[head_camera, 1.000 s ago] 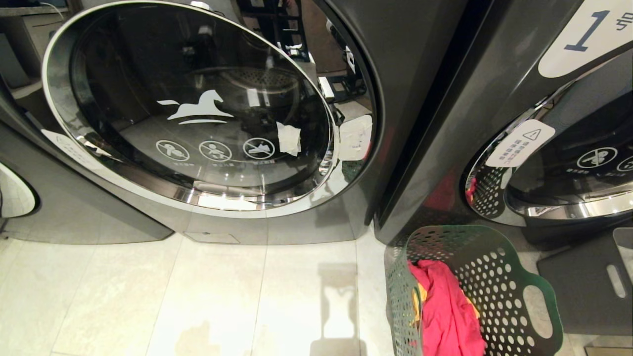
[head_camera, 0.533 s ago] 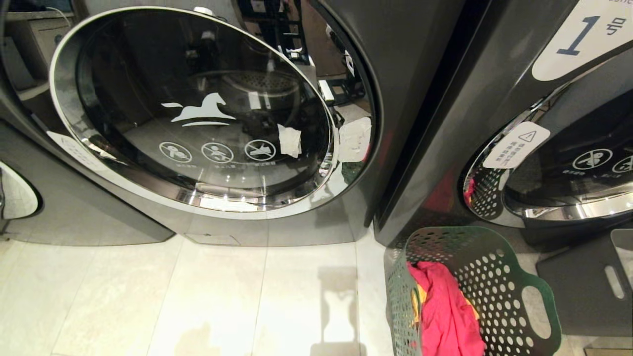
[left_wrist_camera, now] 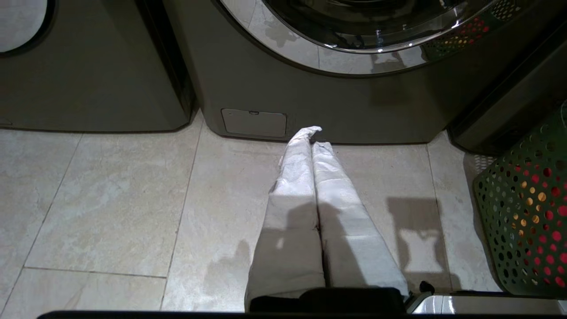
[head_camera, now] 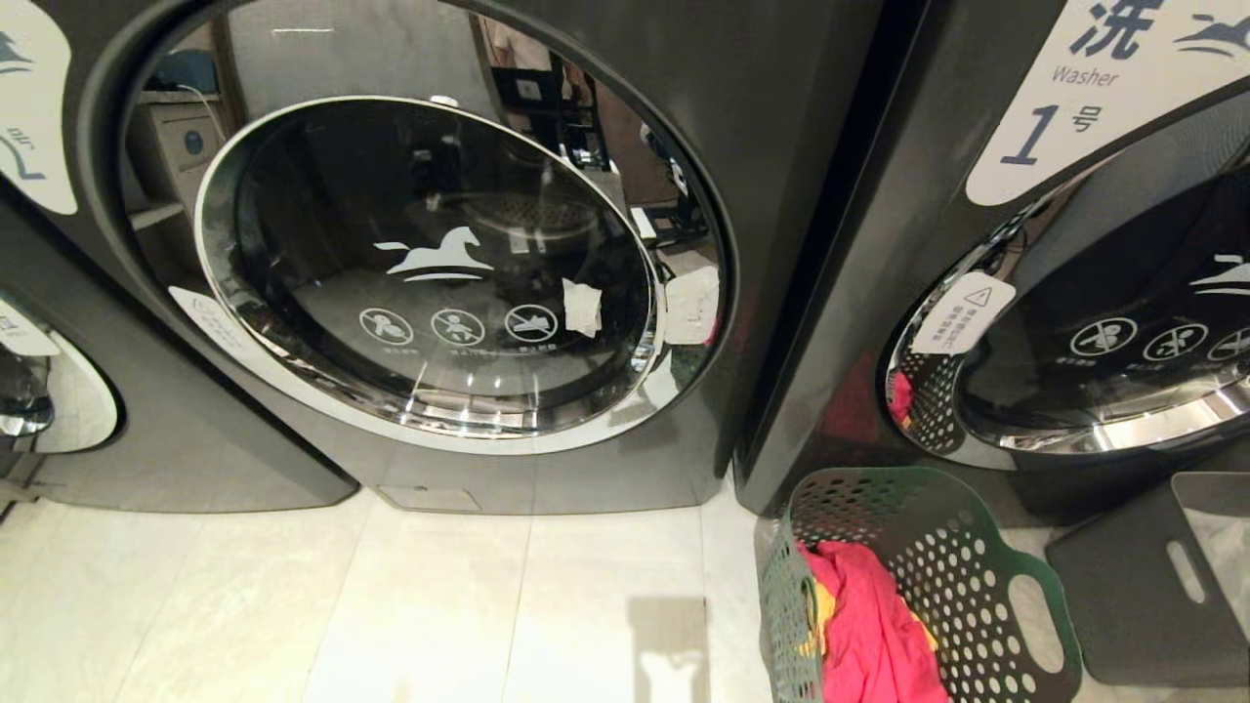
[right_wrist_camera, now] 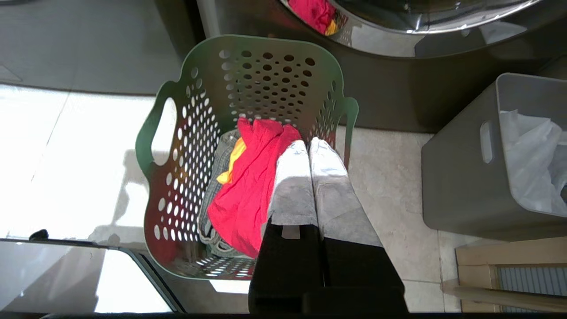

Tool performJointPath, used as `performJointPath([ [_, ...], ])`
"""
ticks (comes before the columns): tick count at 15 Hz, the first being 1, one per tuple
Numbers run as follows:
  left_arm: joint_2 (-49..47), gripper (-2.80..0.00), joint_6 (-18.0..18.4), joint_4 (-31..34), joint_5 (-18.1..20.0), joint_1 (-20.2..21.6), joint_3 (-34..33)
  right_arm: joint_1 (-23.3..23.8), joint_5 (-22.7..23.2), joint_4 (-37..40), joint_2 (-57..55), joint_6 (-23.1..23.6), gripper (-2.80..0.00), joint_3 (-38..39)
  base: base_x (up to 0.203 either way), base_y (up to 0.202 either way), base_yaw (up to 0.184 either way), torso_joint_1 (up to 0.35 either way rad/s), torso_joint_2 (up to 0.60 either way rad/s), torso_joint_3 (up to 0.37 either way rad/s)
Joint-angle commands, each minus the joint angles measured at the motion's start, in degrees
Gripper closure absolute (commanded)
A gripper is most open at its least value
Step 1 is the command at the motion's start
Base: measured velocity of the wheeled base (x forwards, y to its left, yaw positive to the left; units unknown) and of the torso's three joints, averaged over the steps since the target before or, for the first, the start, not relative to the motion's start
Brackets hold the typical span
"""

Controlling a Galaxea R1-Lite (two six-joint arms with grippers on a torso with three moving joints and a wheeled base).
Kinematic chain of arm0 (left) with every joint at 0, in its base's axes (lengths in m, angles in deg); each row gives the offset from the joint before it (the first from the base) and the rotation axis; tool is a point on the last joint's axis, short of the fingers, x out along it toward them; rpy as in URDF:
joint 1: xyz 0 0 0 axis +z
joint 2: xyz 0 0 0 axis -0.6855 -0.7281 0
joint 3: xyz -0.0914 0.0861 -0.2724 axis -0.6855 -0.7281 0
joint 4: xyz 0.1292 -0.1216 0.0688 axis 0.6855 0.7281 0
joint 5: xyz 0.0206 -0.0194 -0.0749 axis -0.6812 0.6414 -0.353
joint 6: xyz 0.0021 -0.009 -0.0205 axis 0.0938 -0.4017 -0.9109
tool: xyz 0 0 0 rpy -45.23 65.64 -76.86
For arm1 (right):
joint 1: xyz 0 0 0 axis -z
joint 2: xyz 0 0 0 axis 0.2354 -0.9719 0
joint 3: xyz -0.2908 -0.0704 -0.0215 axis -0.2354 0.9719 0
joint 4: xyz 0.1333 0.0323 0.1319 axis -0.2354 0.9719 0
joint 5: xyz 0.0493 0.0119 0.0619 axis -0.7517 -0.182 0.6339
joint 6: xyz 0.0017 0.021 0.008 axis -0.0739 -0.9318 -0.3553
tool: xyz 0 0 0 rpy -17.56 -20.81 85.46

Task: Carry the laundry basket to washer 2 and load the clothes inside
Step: Open the lid of the washing machine

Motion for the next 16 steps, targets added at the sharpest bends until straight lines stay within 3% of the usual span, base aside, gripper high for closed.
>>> performJointPath([
  [1,-0.11,0.0,-0.04,-0.03,-0.02,0.01,-0.51,0.0,0.33,0.06,0.04,0.35,0.0,0.04,0.0,0.0,0.0,0.002,0.0,0.203],
  [16,-0.06,0.0,0.02,-0.03,-0.02,-0.02,-0.46,0.0,-0.02,0.06,0.04,0.0,0.0,0.04,0.0,0.0,0.0,0.003,0.0,0.2],
])
